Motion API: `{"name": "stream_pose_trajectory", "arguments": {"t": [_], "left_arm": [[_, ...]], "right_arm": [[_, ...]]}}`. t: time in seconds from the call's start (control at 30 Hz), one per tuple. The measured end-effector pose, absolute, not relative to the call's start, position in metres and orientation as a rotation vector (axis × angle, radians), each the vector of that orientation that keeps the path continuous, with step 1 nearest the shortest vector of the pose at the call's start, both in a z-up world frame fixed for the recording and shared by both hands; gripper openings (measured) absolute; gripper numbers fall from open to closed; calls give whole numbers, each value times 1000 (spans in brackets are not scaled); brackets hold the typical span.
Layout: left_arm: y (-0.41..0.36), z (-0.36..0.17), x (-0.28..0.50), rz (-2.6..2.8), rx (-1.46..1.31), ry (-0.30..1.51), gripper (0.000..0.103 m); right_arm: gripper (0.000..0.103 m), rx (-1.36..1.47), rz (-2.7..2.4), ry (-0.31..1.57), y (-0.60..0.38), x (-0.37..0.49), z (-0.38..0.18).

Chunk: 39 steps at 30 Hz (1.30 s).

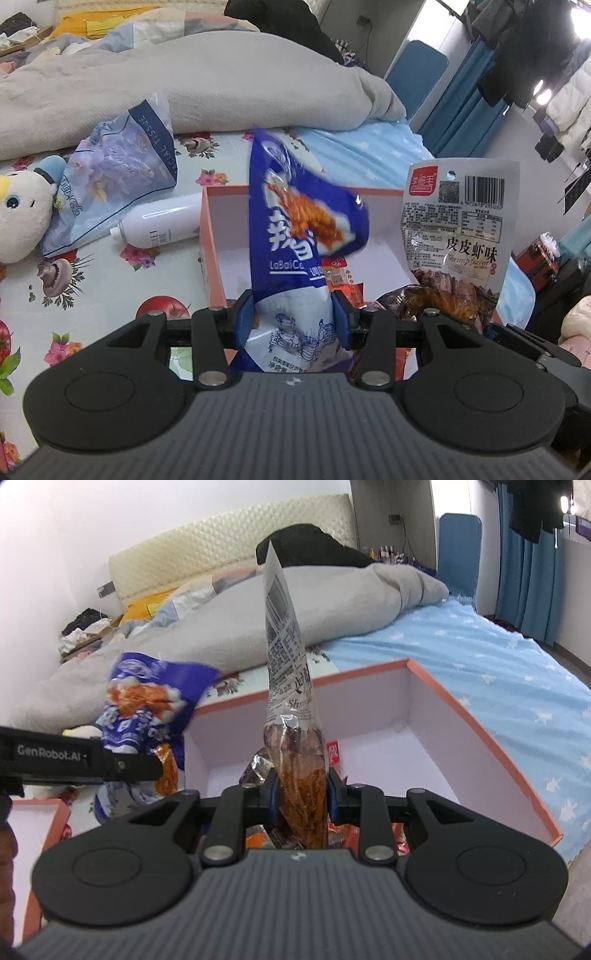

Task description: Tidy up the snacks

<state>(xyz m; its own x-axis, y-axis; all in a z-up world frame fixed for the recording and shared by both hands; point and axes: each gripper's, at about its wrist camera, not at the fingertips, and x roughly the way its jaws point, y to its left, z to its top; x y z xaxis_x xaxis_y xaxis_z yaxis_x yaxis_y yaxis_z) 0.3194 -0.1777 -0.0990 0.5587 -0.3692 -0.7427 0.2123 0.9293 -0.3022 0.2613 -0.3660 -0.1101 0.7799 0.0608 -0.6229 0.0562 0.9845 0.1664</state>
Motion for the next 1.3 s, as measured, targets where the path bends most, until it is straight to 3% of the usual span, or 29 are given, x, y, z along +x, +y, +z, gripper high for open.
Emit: {"name": "stream_pose_trajectory", "arguments": {"t": [0.23, 0.33, 0.4, 0.47, 0.9, 1.3], "left_arm": [[-178, -100, 320, -346, -185, 913, 50], [-175, -94, 320, -332, -180, 906, 73], [-171, -88, 317, -322, -172, 883, 77], [-168, -80, 314, -332, -179, 870, 77], [-146, -10, 261, -354, -150, 693, 79], [-139, 13, 205, -353, -161, 623, 79]], "right_arm": [[30, 181, 4, 688, -370, 264, -112], [34, 184, -19, 686, -371, 264, -108], [57, 190, -20, 674, -373, 263, -104], [62, 195, -15, 658, -373, 260, -98], [62, 169, 24, 498, -368, 214, -38], [62, 187, 37, 433, -368, 174, -20]]}}
